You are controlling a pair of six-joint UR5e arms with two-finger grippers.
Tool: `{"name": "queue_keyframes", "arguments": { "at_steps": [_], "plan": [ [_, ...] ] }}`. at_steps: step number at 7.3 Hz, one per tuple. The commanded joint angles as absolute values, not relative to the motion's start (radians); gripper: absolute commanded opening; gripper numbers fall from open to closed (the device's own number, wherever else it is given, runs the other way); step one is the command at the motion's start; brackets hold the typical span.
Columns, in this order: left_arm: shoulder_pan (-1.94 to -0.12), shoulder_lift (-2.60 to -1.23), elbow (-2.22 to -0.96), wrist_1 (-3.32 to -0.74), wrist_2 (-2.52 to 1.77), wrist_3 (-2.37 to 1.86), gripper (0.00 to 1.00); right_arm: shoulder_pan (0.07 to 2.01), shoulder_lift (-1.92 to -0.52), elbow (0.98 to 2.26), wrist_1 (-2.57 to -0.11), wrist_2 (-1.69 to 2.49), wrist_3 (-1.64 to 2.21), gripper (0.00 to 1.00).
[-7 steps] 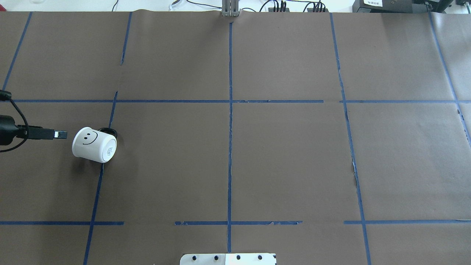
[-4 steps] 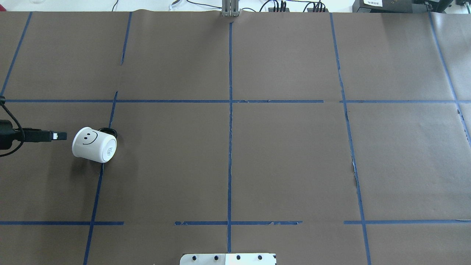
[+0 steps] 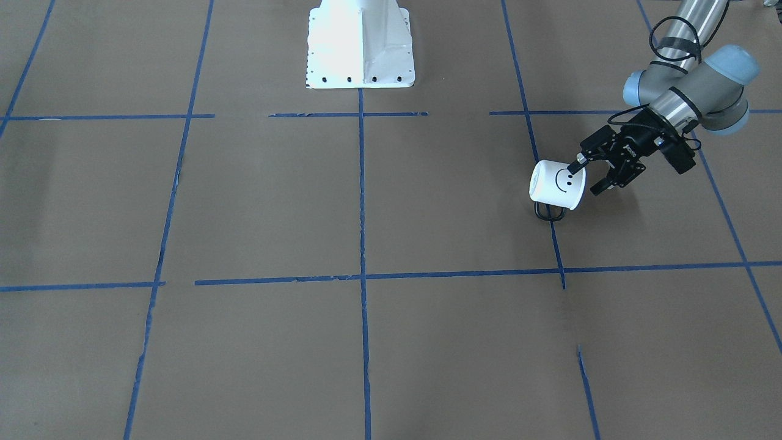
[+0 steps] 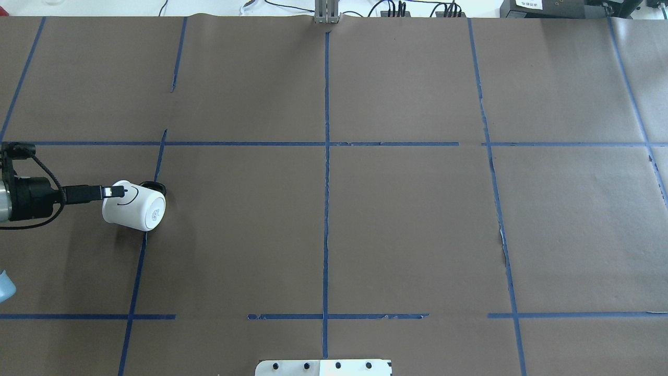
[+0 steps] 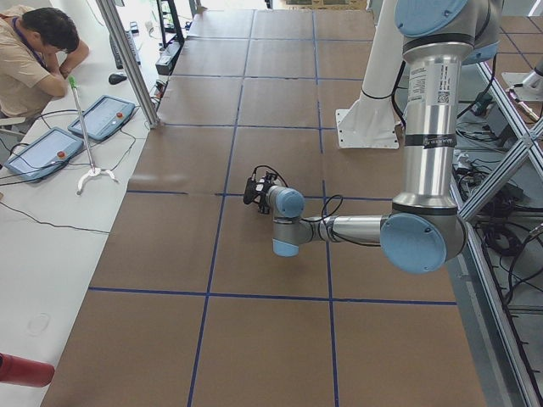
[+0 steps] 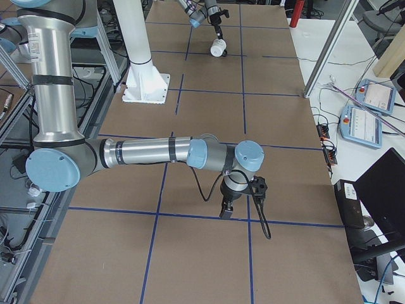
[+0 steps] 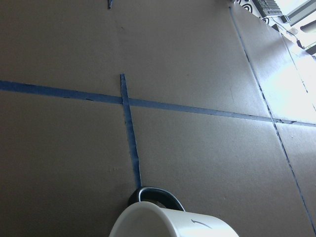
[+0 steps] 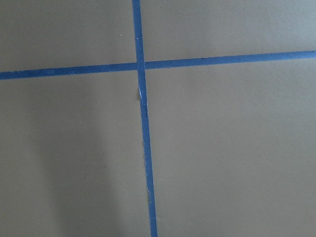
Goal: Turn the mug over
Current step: 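Move the left gripper toward the open end of the sideways white mug, then grip the mug rim with the left gripper and lift it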
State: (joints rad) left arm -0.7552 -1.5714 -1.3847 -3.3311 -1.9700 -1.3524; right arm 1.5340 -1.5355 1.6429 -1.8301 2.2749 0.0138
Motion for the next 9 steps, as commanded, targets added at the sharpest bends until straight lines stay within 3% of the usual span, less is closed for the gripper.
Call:
{"name": "queue_keyframes", "arguments": {
  "at_steps": [1, 2, 4, 9],
  "plan": [
    [-0.712, -1.592, -1.379, -3.358, -1.957, -1.382, 0.99, 1.534, -1.536, 1.643, -1.830, 2.275, 0.014, 1.00],
    [-0.709, -1.607, -1.379, -3.359, -1.966, -1.385, 0.80, 1.534, -1.536, 1.643, -1.830, 2.275, 0.014, 1.00],
    [-0.709, -1.629, -1.368, -3.353, -2.210, -1.454, 0.00, 1.534, -1.536, 1.643, -1.830, 2.275, 0.014, 1.00],
    [-0.739, -1.839, -1.373, -3.353, -2.238, -1.722, 0.00, 1.534, -1.536, 1.643, -1.830, 2.275, 0.014, 1.00]
  ]
}}
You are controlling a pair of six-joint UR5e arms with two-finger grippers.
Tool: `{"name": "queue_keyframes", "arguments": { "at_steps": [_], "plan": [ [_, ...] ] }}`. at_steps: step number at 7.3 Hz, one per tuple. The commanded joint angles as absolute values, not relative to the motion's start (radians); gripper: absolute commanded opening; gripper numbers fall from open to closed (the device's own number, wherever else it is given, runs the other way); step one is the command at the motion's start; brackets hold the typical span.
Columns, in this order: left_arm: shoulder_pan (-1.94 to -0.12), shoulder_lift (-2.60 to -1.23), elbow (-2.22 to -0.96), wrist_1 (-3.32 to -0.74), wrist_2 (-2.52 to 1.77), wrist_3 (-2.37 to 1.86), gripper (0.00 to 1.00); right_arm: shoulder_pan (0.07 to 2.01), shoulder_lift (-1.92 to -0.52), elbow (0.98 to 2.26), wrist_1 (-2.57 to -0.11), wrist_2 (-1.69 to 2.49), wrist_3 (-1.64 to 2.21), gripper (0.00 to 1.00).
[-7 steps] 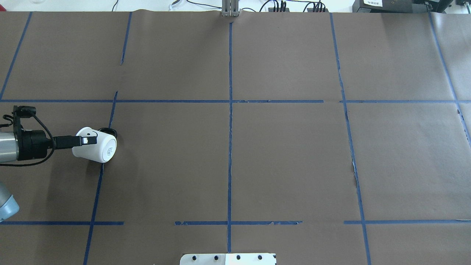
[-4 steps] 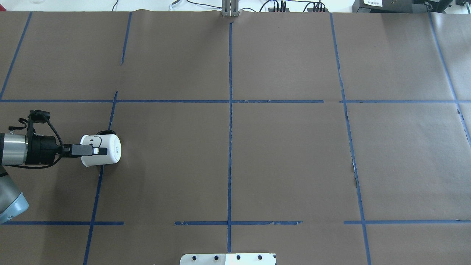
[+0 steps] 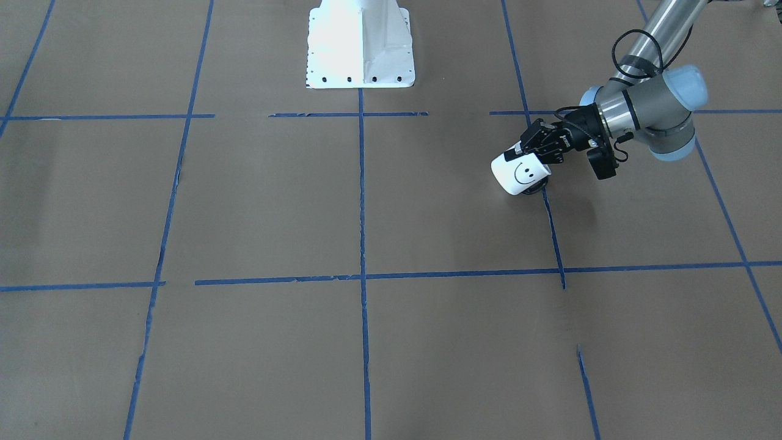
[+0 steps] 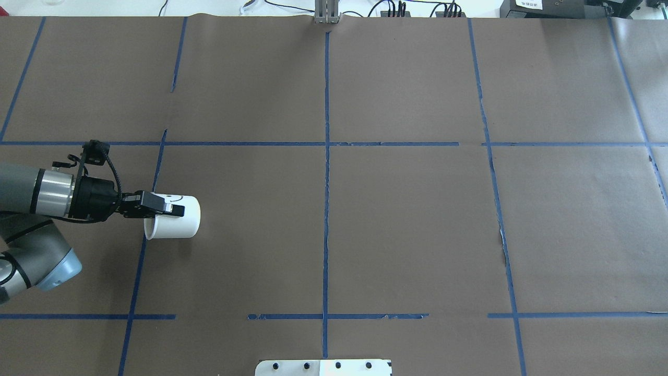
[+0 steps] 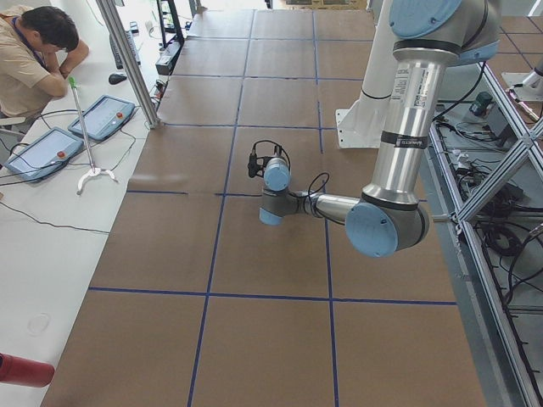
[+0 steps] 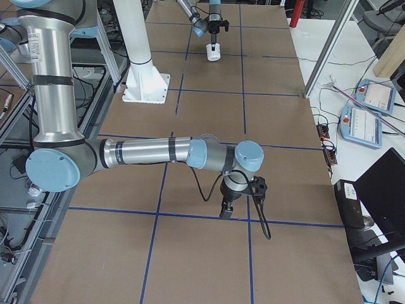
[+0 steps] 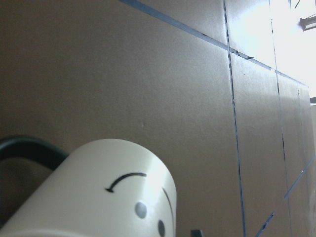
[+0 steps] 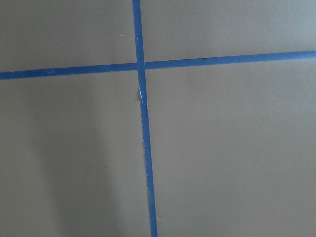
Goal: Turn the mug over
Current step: 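Grip the mug rim with the left gripper and lift it, then carry the mug toward the table centre, rotating it upright with the left gripper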
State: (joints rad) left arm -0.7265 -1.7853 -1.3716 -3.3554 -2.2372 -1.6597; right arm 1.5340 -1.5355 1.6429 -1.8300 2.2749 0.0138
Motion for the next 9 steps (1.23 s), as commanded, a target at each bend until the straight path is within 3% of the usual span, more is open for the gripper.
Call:
{"name": "queue_keyframes", "arguments": {
  "at_steps": [1, 3, 5, 9],
  "plan": [
    [-0.748, -1.850, -1.374, -3.347, -2.237, -1.730, 0.00, 1.534, -1.536, 1.643, -1.830, 2.275, 0.014, 1.00],
    [-0.762, -1.884, -1.402, -3.238, -2.244, -1.733, 0.00, 1.534, -1.536, 1.643, -1.830, 2.275, 0.014, 1.00],
    [-0.758, -1.928, -1.597, -2.756, -2.290, -1.727, 0.00, 1.534, -1.536, 1.643, -1.830, 2.275, 0.014, 1.00],
    [-0.642, -2.297, -1.603, -1.947, -2.043, -1.538, 0.00, 1.534, -1.536, 1.643, -1.830, 2.275, 0.014, 1.00]
  ]
}}
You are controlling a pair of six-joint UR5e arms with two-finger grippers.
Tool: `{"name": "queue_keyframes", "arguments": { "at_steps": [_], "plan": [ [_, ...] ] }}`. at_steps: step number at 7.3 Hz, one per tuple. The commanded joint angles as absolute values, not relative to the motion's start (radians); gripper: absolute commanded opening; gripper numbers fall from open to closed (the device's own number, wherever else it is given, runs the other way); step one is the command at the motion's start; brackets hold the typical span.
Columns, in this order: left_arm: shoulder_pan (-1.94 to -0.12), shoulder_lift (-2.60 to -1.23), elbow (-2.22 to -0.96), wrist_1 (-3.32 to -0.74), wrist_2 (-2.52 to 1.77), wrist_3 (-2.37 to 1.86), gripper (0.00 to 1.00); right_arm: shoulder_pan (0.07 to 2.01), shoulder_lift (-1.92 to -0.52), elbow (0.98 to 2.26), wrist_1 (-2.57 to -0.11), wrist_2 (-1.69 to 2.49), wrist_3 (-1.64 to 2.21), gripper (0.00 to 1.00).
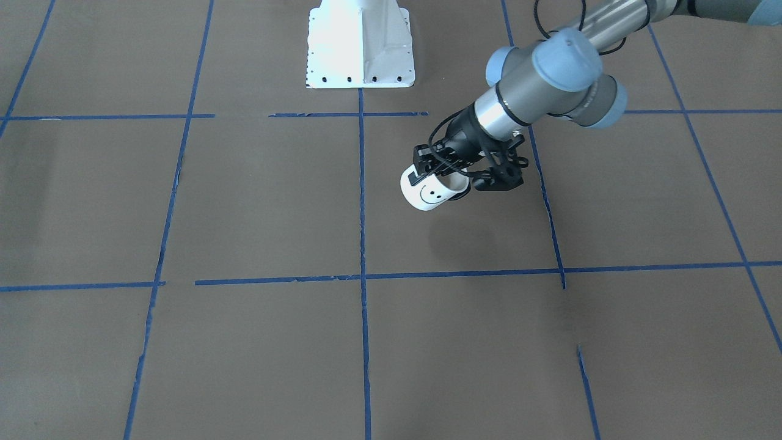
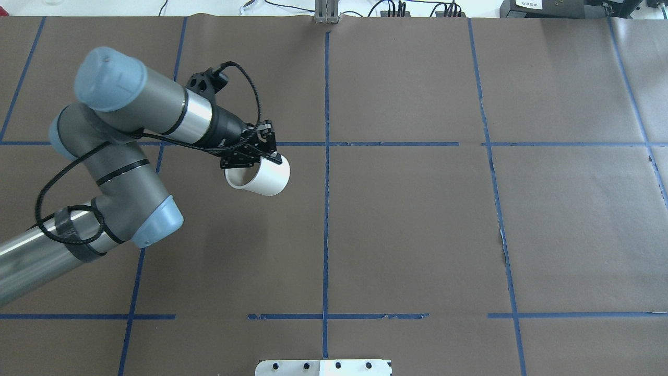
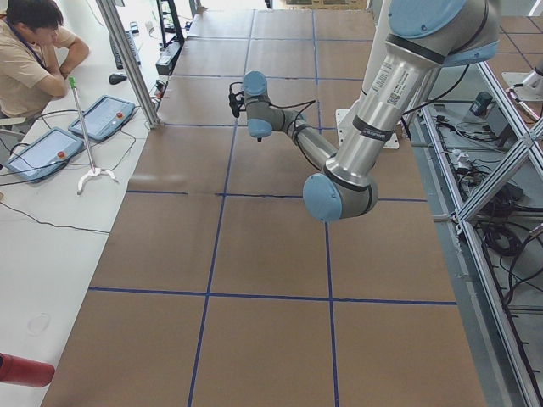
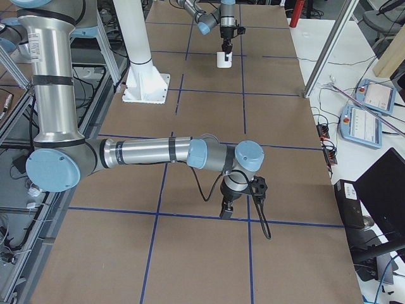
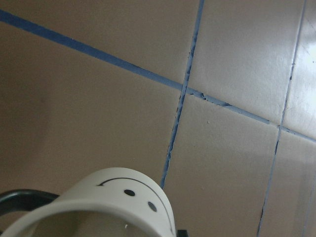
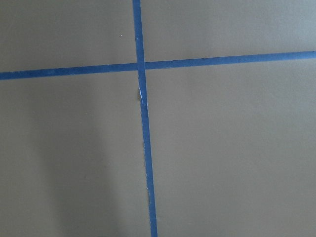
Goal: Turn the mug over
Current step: 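Carry the mug toward the table centre, rotating it upright with the left gripper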
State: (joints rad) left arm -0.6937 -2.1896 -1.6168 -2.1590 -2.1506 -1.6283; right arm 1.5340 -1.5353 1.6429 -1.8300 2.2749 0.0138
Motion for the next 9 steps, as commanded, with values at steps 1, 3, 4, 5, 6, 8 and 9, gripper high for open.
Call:
{"name": "queue_keyframes", "arguments": {
  "at_steps": [1, 3, 4, 5, 6, 8, 9],
  "plan": [
    [-0.631, -2.421, -1.526, -1.784, -2.020, -1.457, 0.00, 1.534, -1.536, 1.643, -1.830, 2.275, 0.014, 1.00],
    [-0.548, -2.476, -1.432, -1.749, -1.979, -1.320, 0.00, 1.534, -1.535, 1.643, -1.830, 2.275, 0.014, 1.00],
    [-0.531, -2.494, -1.373, -1.749, -1.977, -1.306, 0.00, 1.534, -1.536, 1.643, -1.830, 2.275, 0.014, 1.00],
    [-0.520, -2.494, -1.365, -1.749, -1.977, -1.287, 0.07, 1.534, -1.536, 1.643, -1.830, 2.275, 0.014, 1.00],
    [-0.506, -2.491, -1.364, -1.746, -1.974, -1.282, 0.47, 1.534, -1.534, 1.643, -1.830, 2.275, 0.014, 1.00],
    [-0.508, -2.493, -1.394, -1.744, -1.976, -1.284, 0.99, 1.534, -1.536, 1.643, -1.830, 2.275, 0.014, 1.00],
    [-0.529, -2.481, -1.475, -1.706, -1.977, -1.278, 0.99, 1.534, -1.536, 1.643, -1.830, 2.275, 0.014, 1.00]
  ]
}}
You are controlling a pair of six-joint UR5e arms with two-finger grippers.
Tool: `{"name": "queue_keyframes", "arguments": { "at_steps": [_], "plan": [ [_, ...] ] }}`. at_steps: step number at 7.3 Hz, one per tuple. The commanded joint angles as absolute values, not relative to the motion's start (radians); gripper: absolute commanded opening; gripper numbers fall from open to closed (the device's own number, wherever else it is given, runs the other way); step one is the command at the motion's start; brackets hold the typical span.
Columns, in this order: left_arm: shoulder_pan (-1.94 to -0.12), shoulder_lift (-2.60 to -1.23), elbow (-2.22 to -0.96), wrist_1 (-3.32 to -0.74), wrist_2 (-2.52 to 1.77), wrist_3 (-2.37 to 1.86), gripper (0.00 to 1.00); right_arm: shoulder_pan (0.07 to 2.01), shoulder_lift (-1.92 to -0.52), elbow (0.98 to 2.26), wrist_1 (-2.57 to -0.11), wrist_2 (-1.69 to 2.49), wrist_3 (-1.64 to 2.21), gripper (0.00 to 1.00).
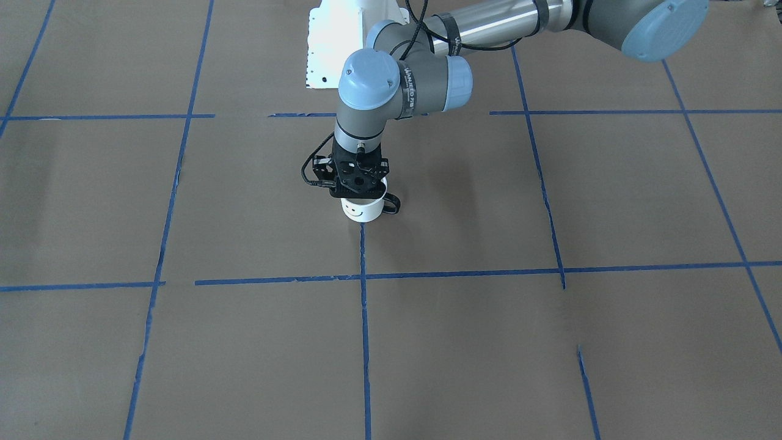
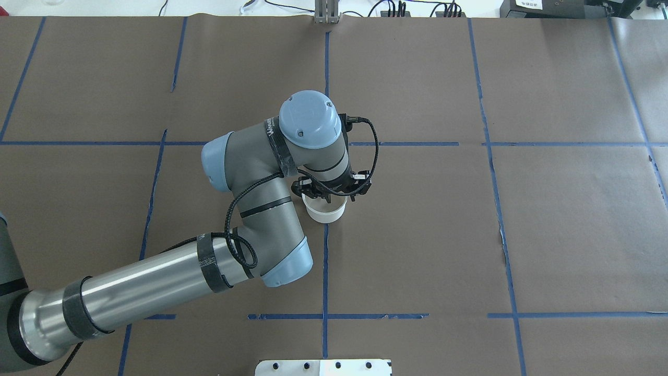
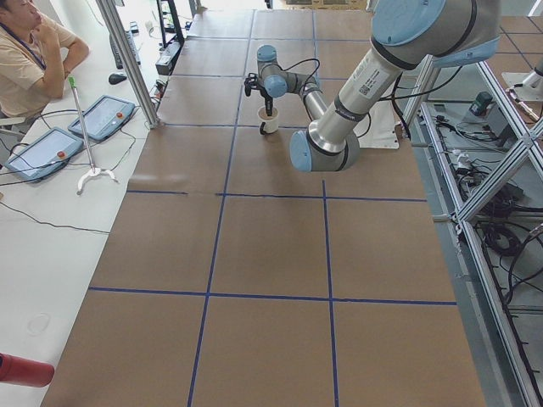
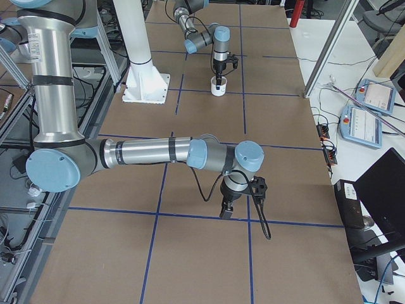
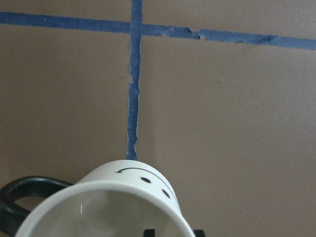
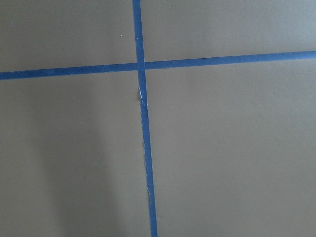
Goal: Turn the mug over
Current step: 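Carry the mug toward the table centre, rotating it upright with the left gripper, then set the mug down upright and open the left gripper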
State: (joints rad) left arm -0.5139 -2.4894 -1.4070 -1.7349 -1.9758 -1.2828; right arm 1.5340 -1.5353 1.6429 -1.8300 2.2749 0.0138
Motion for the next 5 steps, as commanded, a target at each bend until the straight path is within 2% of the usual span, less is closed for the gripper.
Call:
{"name": "queue_keyframes", "arguments": {
  "at_steps": [1, 3, 5],
  "plan": [
    [-0.575, -2.468, -1.559, -1.610, -1.982, -1.252, 1.00, 1.534, -1.536, 1.643, -1.830, 2.275, 0.014, 1.00],
    [-0.709, -2.291, -1.788, -1.536, -1.986, -1.067, 1.00, 1.534, -1.536, 1.643, -1.830, 2.275, 0.014, 1.00],
    [-0.922, -2.090, -1.858, -1.529, -2.040, -0.720, 1.00, 1.534, -1.536, 1.643, -1.830, 2.275, 0.014, 1.00]
  ]
}}
